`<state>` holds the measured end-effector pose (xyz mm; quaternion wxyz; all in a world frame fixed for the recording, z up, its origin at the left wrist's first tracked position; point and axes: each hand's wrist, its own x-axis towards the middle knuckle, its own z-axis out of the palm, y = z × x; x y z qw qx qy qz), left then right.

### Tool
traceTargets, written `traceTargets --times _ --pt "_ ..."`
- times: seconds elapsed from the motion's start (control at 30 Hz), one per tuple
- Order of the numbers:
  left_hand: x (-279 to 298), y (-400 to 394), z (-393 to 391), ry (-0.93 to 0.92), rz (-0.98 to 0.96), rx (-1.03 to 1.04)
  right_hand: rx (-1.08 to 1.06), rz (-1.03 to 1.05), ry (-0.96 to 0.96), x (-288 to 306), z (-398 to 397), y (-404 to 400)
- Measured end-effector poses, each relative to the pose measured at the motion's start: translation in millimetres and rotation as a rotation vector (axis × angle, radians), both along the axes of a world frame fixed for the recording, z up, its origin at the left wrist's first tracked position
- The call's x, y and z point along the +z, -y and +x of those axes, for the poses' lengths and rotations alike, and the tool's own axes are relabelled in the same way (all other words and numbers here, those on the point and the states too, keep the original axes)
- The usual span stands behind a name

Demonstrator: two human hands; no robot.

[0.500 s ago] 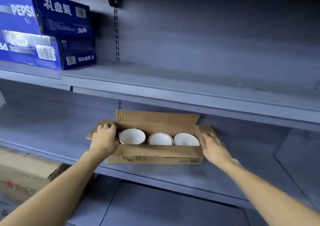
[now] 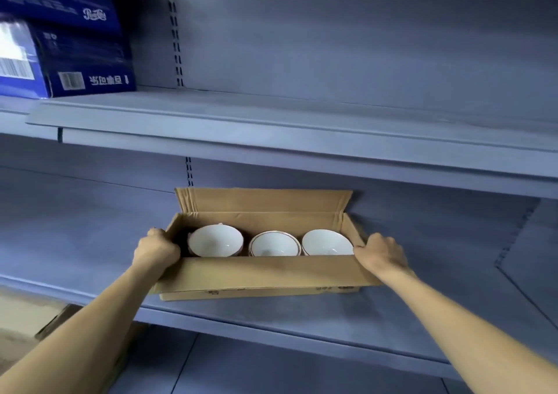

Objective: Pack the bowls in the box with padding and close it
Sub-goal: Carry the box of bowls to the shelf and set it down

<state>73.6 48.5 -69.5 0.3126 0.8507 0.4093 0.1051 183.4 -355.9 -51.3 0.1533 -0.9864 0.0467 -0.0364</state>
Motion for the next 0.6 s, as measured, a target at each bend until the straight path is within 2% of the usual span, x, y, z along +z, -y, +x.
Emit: traceTargets --times 0.1,0.33,0.6 --pt "2 -1 -4 0.035 0.023 0.018 -0.05 0.061 -0.033 6 3 -2" --pt "7 10 -29 0.112 0.08 0.056 -0.039 -0.007 -0.03 10 -19 -4" --pt "42 45 -112 0.102 0.062 0.034 -0.034 0.017 -0.067 27 -102 32"
